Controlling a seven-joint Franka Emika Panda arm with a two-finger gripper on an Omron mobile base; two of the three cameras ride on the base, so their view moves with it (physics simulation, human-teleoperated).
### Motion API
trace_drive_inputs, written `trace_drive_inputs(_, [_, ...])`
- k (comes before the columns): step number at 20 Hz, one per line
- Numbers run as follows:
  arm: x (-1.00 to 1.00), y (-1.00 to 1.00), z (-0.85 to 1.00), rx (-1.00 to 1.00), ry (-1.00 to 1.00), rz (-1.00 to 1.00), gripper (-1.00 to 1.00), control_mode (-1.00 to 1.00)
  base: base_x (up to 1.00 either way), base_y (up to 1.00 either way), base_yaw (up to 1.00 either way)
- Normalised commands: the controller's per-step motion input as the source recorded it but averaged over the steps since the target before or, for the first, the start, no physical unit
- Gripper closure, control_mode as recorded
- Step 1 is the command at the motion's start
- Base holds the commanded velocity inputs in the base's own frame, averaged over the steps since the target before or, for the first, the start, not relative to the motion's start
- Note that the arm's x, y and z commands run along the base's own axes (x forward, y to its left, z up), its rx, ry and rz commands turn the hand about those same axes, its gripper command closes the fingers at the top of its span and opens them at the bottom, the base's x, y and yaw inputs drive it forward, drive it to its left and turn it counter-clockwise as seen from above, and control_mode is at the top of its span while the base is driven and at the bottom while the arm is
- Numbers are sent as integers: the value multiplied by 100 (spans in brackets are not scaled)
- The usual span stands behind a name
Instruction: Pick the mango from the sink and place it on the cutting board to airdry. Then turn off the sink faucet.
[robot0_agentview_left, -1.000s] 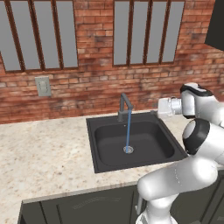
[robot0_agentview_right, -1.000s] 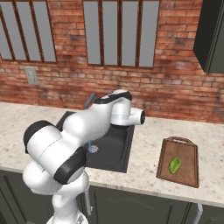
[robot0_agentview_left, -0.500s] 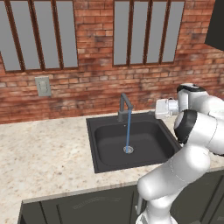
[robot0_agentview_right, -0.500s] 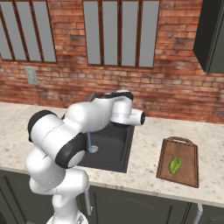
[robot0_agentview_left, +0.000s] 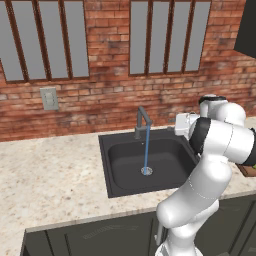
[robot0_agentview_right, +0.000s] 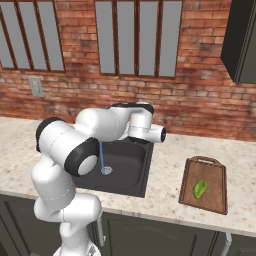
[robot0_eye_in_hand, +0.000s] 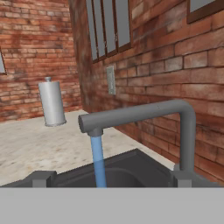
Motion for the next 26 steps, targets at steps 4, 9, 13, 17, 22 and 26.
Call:
trace_drive_inputs(4, [23,0,-5,0,0,0,-100,-100,0,0,0])
trace_drive_inputs(9, [15,0,-16,0,0,0,-100,-100,0,0,0])
trace_drive_inputs(13, [5,4,-17,0,0,0,-100,-100,0,0,0])
trace_drive_inputs(17, [11,9,-12,0,0,0,-100,-100,0,0,0])
trace_drive_inputs(22, [19,10,-5,0,0,0,-100,-100,0,0,0])
trace_drive_inputs(26, [19,6,-5,0,0,0,-100,-100,0,0,0])
